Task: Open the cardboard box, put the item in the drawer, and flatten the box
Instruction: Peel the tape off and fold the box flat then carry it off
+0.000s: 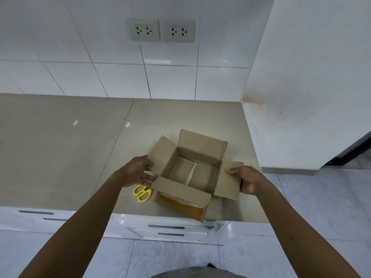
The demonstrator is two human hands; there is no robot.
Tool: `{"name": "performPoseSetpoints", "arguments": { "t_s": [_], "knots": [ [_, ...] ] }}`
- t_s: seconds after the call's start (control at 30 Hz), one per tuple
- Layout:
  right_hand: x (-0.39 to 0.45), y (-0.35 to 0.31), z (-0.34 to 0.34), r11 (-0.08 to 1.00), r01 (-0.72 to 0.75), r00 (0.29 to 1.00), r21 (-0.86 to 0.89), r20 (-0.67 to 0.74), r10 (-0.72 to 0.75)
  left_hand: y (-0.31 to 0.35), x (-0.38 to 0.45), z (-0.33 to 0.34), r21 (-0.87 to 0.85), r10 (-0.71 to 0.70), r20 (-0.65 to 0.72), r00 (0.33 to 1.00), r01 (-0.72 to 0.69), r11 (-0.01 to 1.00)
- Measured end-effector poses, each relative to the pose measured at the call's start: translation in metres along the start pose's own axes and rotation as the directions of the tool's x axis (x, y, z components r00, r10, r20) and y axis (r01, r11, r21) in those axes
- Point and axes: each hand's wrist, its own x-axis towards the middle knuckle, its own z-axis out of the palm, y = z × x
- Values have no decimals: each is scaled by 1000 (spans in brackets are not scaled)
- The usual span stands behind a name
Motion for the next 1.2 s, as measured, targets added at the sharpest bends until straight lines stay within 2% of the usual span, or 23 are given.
{"name": "performPoseSetpoints", "arguments": {
  "t_s": [0.1,0.2,0.33,0.4,0.47,0.5,0.57,0.63,0.7,0.8,0.93,1.07,1.13,1.2],
  "knots": [
    [-3,-10,-2,996,61,997,67,39,-64,10,-5,1,34,141,-13,990,-140,990],
    [-8,-25,-4,972,192,977,133,69,-202,27,-18,-1,38,311,-55,949,-309,950],
    [-11,-30,-1,934,312,943,175,66,-327,30,-28,-4,175,576,-133,807,-553,815],
    [-7,-18,3,940,300,948,163,59,-312,19,-30,-5,378,680,-91,728,-606,700],
    [-5,-2,7,959,269,962,90,16,-272,2,-32,-4,645,744,16,668,-576,503],
    [-4,7,7,965,252,968,68,-7,-252,-6,-33,-2,719,775,56,629,-564,405],
    [-2,22,5,974,216,976,63,-8,-216,-19,-36,6,781,820,128,559,-566,265],
    [-1,31,2,980,195,980,48,41,-197,-28,-37,13,810,839,175,515,-560,175],
    [0,33,-4,984,169,980,50,94,-173,-35,-36,15,830,844,197,498,-543,127],
    [-1,27,-17,984,161,969,78,174,-173,-40,-35,16,845,841,192,505,-522,120],
    [-8,20,-18,982,191,950,-4,252,-184,-39,-31,15,866,857,181,482,-491,94],
    [-13,23,-33,995,98,888,-24,453,-77,-30,-37,20,891,848,203,490,-452,48],
    [-16,15,-46,990,128,916,-67,392,-92,-28,-42,23,899,846,223,484,-437,13],
    [-16,6,-48,959,217,954,-180,249,-169,-28,-47,30,899,842,250,479,-439,-18]
  ]
}}
